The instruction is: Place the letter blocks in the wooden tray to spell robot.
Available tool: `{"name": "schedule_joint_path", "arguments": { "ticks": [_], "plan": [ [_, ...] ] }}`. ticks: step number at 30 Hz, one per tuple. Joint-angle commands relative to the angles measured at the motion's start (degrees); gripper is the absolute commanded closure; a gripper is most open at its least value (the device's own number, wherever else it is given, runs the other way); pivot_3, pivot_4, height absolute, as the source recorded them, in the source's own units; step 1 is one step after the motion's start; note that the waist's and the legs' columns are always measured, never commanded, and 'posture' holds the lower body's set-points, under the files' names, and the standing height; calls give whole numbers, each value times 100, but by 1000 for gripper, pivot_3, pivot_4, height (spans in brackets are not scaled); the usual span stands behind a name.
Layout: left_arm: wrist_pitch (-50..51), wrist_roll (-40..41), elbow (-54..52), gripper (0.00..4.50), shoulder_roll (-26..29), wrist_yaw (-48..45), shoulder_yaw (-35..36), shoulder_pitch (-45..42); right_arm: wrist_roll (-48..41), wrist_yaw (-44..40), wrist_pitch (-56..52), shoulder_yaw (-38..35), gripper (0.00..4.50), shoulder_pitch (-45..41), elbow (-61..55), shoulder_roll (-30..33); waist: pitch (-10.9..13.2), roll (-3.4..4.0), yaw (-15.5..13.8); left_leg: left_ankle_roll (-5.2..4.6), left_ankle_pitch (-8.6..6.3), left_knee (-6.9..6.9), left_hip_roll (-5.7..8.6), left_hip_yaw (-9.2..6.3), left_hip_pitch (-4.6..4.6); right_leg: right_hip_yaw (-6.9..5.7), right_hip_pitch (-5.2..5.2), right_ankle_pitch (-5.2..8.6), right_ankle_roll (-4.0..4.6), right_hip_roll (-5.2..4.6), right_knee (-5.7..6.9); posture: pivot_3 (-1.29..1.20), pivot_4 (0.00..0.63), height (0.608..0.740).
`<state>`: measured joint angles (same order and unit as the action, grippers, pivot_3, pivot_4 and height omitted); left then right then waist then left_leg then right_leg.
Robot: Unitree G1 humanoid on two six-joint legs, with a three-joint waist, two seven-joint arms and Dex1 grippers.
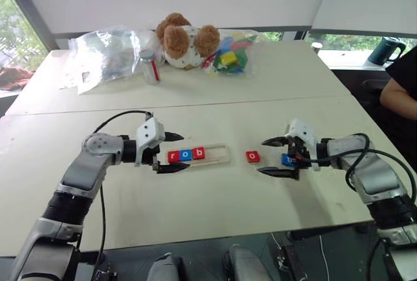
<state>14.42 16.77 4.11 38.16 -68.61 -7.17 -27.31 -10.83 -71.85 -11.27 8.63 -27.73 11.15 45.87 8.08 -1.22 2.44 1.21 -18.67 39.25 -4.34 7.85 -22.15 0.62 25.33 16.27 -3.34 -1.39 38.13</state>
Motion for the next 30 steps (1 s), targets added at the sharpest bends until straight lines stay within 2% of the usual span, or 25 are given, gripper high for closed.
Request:
{"name": "schedule_joint_path", "arguments": {
  "ticks": [1, 9, 18, 22, 26, 30],
  "plan": [
    [44, 74, -315, 0, 134, 24, 182, 77, 181, -522, 781, 174, 24, -413, 666, -41, 0, 0, -5, 12, 7, 1, 0, 0, 1, 0, -1, 0, 0, -1, 1, 0, 150, 740],
    [277, 128, -693, 0, 268, 176, 304, 327, 342, -958, 1433, 323, 24, -1309, 2270, -630, 2, 3, -7, 29, 16, 1, -6, 6, 3, 1, 0, 0, 0, -1, 3, 0, 150, 740],
    [382, 154, -819, 0, 304, 246, 347, 353, 621, -1270, 1956, 392, 24, -1769, 3348, -943, 3, 4, -22, 31, 17, 2, -7, 17, 7, 2, -1, 0, 0, -4, 7, 0, 150, 740],
    [420, 174, -872, 0, 264, 293, 316, 367, 699, -1278, 2152, 376, 1192, -1848, 3688, -1061, 3, 4, -5, 32, 18, 2, -7, 18, 11, 4, -1, 0, 0, -4, 9, 0, 150, 740],
    [363, 155, -759, 0, 288, 265, 330, 363, 698, -1272, 2120, 310, 3288, -1917, 3742, -1158, 3, 5, -2, 33, 19, 2, -9, 20, 14, 5, -2, 0, 0, -4, 12, 0, 150, 740],
    [265, 93, -547, 0, 360, 249, 394, 317, 534, -1302, 1600, 265, 3369, -2085, 3269, -1296, 3, 5, 8, 35, 20, 2, -9, 22, 16, 6, -2, 0, 0, -4, 15, 0, 150, 740]
  ]
}}
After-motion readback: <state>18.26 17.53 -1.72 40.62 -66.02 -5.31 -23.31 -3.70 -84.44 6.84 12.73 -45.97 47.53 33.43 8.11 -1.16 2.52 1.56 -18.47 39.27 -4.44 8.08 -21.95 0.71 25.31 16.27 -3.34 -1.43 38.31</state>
